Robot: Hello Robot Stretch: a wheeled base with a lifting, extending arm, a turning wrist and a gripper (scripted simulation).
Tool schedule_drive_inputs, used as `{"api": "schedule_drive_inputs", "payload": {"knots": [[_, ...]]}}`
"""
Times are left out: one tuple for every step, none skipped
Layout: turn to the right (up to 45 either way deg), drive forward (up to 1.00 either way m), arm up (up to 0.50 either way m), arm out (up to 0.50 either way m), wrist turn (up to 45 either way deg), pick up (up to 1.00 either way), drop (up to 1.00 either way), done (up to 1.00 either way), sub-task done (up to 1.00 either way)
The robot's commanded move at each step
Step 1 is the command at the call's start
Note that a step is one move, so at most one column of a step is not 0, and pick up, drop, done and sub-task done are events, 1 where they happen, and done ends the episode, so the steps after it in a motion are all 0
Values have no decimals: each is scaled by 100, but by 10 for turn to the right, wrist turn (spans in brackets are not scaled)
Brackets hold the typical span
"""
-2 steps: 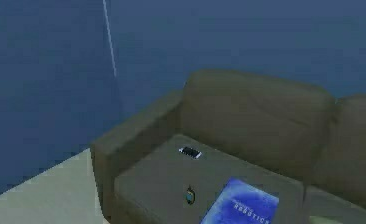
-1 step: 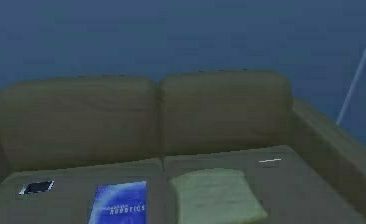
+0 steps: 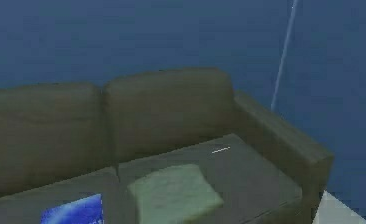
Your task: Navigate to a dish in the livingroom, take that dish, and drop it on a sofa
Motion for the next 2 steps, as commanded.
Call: {"api": "schedule_drive_inputs", "payload": {"knots": [[-450, 0, 0, 0, 0, 0, 0, 0, 0], [-450, 0, 0, 0, 0, 0, 0, 0, 0]]}}
